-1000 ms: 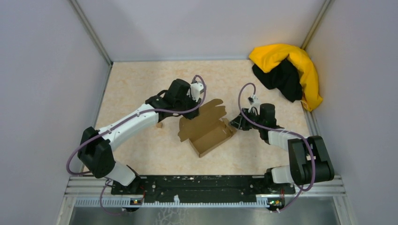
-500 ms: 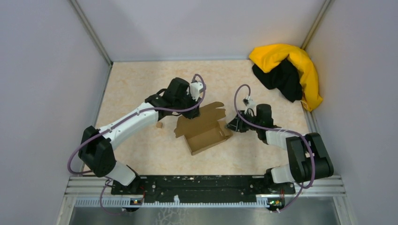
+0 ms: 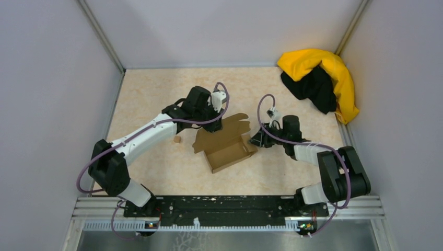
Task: Fold the paper box
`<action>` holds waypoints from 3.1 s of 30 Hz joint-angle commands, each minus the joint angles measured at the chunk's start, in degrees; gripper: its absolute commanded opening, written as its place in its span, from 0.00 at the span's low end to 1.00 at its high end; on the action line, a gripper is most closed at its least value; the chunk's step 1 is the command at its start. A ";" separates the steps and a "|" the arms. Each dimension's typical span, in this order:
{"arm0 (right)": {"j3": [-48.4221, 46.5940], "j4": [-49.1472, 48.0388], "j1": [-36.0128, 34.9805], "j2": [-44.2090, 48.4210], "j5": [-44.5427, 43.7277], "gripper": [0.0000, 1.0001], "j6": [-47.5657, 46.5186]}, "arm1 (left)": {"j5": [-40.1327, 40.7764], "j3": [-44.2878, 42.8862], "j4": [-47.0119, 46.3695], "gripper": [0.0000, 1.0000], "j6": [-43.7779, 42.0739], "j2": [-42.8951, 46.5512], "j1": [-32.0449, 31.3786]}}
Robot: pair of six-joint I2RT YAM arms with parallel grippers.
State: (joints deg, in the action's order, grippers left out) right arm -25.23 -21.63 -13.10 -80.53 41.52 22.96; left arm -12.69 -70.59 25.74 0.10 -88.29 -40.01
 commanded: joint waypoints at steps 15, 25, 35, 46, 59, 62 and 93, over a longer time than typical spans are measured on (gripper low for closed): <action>-2.46 6.47 -0.99 7.45 -10.83 0.40 -3.89 | -1.98 -0.08 -1.58 0.26 -0.65 -1.09 0.26; -0.66 0.58 1.83 4.99 -10.15 0.40 -0.57 | -2.07 -0.15 -1.48 0.26 -0.94 -1.09 0.44; -0.20 2.64 4.96 4.51 -12.72 0.35 -0.69 | -2.35 -0.25 -1.58 0.26 -0.90 -1.53 0.53; 1.07 3.29 6.86 6.26 -14.16 0.38 0.22 | -2.38 -0.23 -1.48 0.26 -1.05 -1.94 0.55; -0.50 1.19 6.22 -3.47 -3.53 0.34 -0.32 | -2.85 -0.76 -1.47 0.26 -0.96 -2.63 0.62; -0.07 -0.65 5.78 -3.95 -2.26 0.34 0.58 | -2.98 -0.93 -1.57 0.26 -0.96 -2.80 0.58; 1.99 -8.73 6.95 -2.64 7.55 0.36 6.59 | -3.58 -0.98 -1.54 0.26 -1.12 -3.24 0.71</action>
State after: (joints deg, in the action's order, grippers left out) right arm -23.22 -27.53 -6.50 -84.14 46.24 29.82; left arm -14.81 -70.57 25.28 -0.12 -90.65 -39.59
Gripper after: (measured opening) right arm 0.359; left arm 0.257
